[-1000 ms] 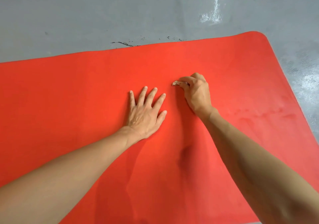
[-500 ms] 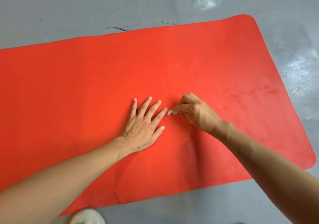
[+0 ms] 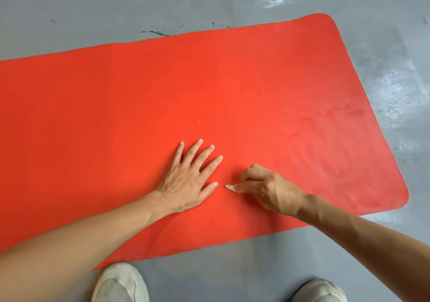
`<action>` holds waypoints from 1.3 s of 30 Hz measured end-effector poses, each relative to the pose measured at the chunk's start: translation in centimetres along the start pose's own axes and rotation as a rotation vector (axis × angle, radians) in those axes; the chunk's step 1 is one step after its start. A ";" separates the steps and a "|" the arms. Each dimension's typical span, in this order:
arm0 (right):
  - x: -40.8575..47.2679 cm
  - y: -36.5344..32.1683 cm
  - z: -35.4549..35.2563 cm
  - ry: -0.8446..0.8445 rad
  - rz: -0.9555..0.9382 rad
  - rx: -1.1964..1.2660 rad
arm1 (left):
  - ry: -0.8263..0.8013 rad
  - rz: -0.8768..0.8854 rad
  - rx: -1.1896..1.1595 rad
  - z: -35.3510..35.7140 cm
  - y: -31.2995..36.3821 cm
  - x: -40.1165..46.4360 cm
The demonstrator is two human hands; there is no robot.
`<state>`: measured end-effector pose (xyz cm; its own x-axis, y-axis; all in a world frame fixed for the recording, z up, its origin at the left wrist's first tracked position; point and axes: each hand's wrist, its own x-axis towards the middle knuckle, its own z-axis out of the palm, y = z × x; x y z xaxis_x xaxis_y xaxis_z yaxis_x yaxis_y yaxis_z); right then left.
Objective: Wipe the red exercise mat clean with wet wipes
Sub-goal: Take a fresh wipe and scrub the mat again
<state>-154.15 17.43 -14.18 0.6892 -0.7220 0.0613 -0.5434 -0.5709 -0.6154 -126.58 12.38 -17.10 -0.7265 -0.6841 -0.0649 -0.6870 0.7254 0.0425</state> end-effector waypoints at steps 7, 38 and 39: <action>8.2 6.2 -3.3 0.423 0.341 -0.119 | -0.002 -0.009 0.004 -0.1 0.4 0.1; -3.7 -1.8 1.7 -0.159 -0.133 0.028 | 0.085 0.141 -0.021 0.5 4.5 -0.8; -2.7 -0.7 1.0 -0.083 -0.092 0.017 | 0.088 0.133 -0.025 0.4 4.6 -0.4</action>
<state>-155.15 20.18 -14.64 0.7734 -0.6317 0.0527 -0.4687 -0.6259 -0.6234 -129.45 16.05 -17.28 -0.8091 -0.5869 0.0304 -0.5841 0.8087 0.0694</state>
